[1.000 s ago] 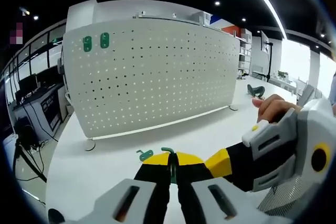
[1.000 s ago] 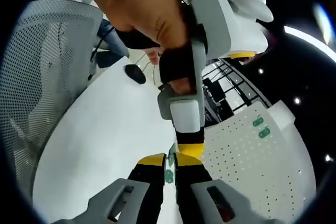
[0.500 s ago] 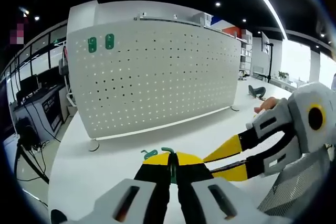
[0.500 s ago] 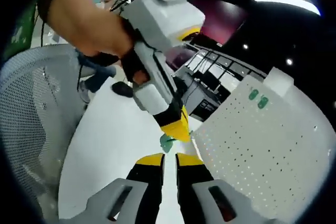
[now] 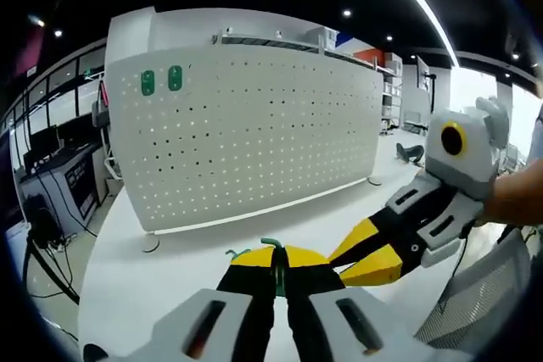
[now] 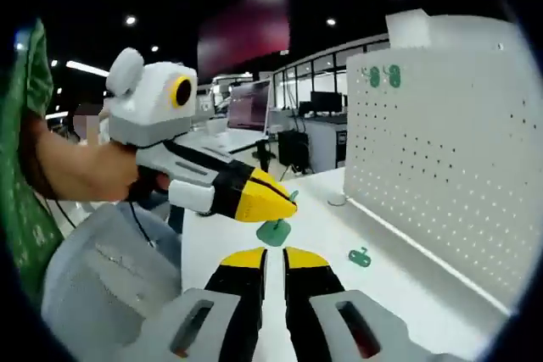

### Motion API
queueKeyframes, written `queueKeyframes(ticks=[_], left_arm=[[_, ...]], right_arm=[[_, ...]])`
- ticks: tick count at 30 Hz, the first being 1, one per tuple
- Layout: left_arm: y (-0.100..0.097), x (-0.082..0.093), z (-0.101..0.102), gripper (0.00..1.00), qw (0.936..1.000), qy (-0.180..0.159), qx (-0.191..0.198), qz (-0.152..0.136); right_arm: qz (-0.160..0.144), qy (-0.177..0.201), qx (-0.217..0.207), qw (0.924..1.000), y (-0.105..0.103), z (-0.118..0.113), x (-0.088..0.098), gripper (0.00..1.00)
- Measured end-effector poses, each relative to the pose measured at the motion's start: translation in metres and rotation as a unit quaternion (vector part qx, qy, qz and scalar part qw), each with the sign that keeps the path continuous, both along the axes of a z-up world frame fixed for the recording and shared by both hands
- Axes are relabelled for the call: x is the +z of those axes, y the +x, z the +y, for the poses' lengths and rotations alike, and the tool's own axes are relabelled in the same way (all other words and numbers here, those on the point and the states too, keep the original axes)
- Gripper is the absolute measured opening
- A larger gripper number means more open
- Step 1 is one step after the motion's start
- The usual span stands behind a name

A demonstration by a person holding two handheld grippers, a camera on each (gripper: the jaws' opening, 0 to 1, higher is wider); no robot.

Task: Insert the hook assembly into the mounting plate slot until the hook locks in place.

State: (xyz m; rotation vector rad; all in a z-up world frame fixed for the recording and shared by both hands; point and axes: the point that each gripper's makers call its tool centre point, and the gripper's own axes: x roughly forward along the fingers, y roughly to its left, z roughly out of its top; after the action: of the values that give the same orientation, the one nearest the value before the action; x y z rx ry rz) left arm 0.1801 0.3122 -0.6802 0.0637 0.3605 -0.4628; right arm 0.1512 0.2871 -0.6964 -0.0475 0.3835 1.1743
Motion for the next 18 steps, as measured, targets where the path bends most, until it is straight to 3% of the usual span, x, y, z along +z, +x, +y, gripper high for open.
queueKeyframes(ticks=[1, 3, 6, 8, 14, 18], left_arm=[[-0.001, 0.002, -0.001, 0.02, 1.0000, -0.002, -0.004, -0.005], [-0.003, 0.005, -0.004, 0.02, 0.9999, -0.001, -0.011, -0.013], [-0.006, 0.009, -0.007, 0.02, 0.9995, 0.003, -0.020, -0.026], [-0.009, 0.012, -0.009, 0.02, 0.9988, 0.008, -0.030, -0.039], [-0.012, 0.013, -0.011, 0.02, 0.9979, 0.011, -0.038, -0.050], [-0.014, 0.016, -0.011, 0.02, 0.9972, 0.010, -0.044, -0.059]], right_arm=[[0.006, 0.003, -0.001, 1.0000, 0.000, 0.000, 0.000, 0.07], [0.061, 0.024, -0.009, 0.9978, 0.000, 0.000, -0.001, 0.06], [0.103, 0.049, -0.021, 0.9932, 0.003, -0.002, 0.000, 0.06], [0.144, 0.060, -0.024, 0.9874, 0.002, -0.003, -0.002, 0.05], [0.211, 0.087, -0.019, 0.9734, -0.004, 0.000, -0.003, 0.05], [0.264, 0.119, -0.019, 0.9569, -0.006, 0.001, 0.001, 0.05]])
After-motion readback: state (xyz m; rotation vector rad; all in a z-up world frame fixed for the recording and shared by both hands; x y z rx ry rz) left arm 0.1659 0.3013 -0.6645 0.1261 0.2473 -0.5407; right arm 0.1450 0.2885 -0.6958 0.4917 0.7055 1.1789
